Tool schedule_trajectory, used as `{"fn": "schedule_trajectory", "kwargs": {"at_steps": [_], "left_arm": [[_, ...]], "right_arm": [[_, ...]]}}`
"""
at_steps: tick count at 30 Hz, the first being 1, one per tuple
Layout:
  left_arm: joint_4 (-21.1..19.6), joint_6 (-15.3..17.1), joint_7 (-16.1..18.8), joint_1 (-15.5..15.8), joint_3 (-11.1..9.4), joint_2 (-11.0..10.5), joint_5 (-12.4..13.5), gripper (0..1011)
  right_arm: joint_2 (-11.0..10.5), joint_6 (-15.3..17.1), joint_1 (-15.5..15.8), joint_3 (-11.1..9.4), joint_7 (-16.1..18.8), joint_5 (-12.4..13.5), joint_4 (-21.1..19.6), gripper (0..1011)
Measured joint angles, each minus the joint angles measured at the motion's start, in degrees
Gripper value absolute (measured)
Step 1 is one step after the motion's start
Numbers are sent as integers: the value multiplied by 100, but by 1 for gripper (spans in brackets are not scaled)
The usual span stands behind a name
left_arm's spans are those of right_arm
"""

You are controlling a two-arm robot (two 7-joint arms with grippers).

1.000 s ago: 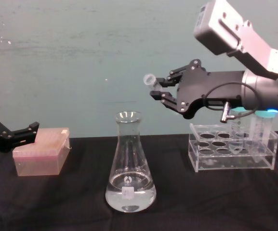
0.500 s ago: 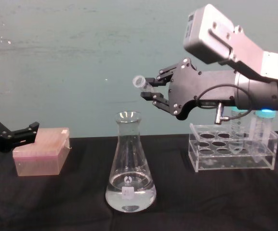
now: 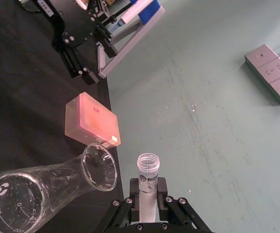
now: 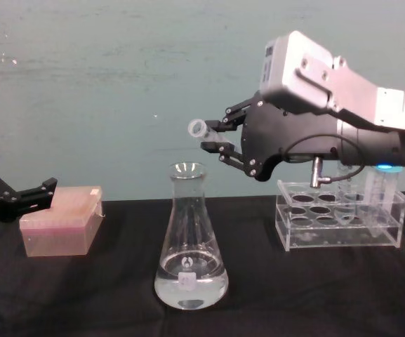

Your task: Pour the liquid from the test tube into the beaker using one hand.

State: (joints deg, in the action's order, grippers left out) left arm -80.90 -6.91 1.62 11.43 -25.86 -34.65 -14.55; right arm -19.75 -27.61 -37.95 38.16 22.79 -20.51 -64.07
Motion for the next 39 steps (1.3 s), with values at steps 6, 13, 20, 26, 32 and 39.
{"fn": "schedule_trajectory", "kwargs": {"at_steps": [6, 13, 20, 26, 32, 39], "left_arm": [[0, 0, 0, 0, 0, 0, 0, 1000], [0, 0, 0, 0, 0, 0, 0, 1000], [0, 0, 0, 0, 0, 0, 0, 1000], [0, 0, 0, 0, 0, 0, 0, 1000], [0, 0, 0, 0, 0, 0, 0, 1000], [0, 0, 0, 0, 0, 0, 0, 1000]], "right_arm": [[-5, -158, -56, 107, -154, -286, 58, 207], [-2, -276, -99, 212, -326, -568, 101, 207], [-10, -341, -145, 295, -548, -862, 126, 207], [-42, -352, -150, 356, -832, -1182, 101, 207], [-76, -353, -144, 391, -1016, -1379, 71, 207], [-113, -395, -157, 432, -1231, -1597, 75, 207]]}}
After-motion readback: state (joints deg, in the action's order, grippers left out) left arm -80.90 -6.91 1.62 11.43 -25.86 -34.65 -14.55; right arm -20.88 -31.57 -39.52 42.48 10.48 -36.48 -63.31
